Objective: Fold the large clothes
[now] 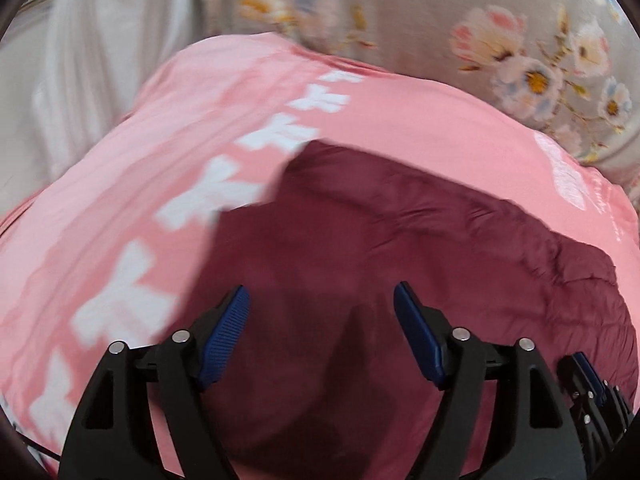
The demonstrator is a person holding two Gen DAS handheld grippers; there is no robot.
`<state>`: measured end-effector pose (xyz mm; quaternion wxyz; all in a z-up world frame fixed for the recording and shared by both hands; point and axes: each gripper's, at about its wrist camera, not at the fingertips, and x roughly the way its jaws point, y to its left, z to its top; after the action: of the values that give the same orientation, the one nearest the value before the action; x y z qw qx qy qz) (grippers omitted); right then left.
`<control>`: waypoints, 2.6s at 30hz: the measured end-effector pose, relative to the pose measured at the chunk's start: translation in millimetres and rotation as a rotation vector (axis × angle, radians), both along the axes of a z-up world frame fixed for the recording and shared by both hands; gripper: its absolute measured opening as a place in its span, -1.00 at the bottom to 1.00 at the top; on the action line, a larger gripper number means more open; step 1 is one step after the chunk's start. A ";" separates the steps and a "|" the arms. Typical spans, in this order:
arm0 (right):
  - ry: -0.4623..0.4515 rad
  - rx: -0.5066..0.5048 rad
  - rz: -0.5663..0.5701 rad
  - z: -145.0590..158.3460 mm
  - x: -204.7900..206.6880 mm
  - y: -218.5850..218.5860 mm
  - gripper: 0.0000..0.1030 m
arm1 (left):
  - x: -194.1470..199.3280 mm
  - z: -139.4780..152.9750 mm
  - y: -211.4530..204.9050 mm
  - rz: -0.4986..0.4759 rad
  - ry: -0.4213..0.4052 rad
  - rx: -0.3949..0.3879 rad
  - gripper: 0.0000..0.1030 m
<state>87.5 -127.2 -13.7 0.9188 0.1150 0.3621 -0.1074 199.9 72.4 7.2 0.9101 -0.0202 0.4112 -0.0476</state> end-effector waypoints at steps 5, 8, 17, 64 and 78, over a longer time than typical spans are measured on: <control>0.012 0.023 0.003 -6.5 -21.9 11.8 -0.64 | -28.5 -1.3 60.5 0.100 0.021 -0.100 0.43; 0.019 0.007 0.015 -8.2 -31.4 18.2 -0.64 | -39.0 -9.6 85.2 0.141 0.047 -0.163 0.53; 0.013 0.018 0.024 -13.4 -54.7 24.1 -0.64 | -34.7 -42.2 92.0 0.125 0.139 -0.278 0.77; 0.035 0.102 -0.182 9.7 -196.8 -151.4 -0.66 | -144.1 38.8 -269.8 -0.685 0.074 -0.119 -0.73; -0.042 0.045 -0.204 22.9 -209.5 -174.1 -0.22 | -170.1 84.9 -237.4 -0.666 -0.040 -0.281 0.43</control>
<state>-122.1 -301.3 9.2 0.9076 0.1741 0.3314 -0.1899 29.8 -165.0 92.0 0.8409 -0.0093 0.3666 -0.3979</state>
